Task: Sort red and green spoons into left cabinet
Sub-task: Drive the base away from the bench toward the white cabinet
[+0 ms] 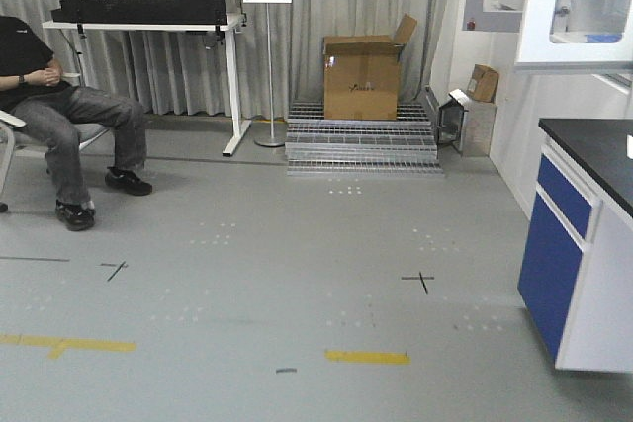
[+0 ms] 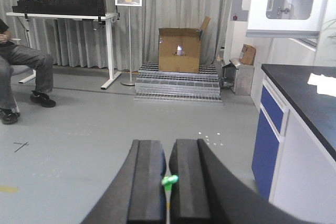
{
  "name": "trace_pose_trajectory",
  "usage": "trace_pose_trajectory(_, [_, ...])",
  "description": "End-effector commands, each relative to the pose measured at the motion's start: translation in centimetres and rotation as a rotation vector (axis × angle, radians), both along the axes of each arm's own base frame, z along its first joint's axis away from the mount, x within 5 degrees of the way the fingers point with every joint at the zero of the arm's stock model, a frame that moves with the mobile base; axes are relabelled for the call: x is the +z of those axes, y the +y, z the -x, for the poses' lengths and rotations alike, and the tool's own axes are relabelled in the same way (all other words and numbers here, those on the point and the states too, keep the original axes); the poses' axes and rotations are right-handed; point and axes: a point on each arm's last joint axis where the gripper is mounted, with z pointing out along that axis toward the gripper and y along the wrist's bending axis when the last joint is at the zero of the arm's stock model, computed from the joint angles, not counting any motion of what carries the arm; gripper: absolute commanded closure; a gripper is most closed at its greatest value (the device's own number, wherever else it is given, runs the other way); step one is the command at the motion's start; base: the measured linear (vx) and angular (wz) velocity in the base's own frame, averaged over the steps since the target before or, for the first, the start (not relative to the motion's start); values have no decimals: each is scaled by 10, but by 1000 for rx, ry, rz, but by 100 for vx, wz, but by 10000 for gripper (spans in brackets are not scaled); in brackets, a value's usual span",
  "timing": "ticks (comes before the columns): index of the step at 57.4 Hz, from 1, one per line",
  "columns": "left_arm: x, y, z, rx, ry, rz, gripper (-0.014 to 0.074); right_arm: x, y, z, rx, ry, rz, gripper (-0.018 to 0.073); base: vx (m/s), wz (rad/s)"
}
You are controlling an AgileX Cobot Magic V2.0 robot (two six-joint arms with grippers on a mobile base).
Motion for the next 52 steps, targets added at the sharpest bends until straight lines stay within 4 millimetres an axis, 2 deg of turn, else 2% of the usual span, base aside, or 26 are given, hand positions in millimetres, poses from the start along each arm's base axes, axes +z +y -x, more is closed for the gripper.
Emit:
trace_pose_trajectory(1, [16,-3,0,-32,-89,35,603,17,3,1,31,-92,13,562,74,0])
trace_pose_trajectory(52, [15,-3,0,-31,-87,34,603,16,2,0,26,-83,14,562,72,-3])
